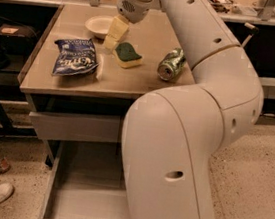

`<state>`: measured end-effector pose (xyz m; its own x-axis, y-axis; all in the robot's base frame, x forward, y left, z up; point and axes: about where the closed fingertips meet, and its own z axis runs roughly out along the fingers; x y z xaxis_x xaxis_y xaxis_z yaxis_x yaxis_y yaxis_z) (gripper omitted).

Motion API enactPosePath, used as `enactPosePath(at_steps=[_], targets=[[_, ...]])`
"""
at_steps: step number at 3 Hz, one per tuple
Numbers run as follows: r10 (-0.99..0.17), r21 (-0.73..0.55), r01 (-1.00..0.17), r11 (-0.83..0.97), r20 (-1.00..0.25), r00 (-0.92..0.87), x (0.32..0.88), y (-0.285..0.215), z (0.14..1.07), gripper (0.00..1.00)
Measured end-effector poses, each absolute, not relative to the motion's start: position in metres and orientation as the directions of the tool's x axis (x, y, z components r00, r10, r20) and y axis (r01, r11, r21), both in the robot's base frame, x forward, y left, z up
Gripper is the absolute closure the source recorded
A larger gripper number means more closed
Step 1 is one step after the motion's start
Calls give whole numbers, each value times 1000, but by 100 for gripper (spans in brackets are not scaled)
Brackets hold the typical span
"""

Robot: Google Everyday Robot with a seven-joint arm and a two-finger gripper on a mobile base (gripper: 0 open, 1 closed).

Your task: Place sponge into middle drawer

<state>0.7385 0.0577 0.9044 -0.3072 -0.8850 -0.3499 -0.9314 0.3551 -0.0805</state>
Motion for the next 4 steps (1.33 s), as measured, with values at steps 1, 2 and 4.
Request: enactPosePath(at_steps=[1, 2, 4], targets=[[-876, -63, -923, 380, -343, -338, 752, 58, 887, 0], [-865, -49, -911, 410, -336, -372, 765, 53, 870, 0], [-848, -25, -889, 458, -312, -428, 781, 44, 837, 0]])
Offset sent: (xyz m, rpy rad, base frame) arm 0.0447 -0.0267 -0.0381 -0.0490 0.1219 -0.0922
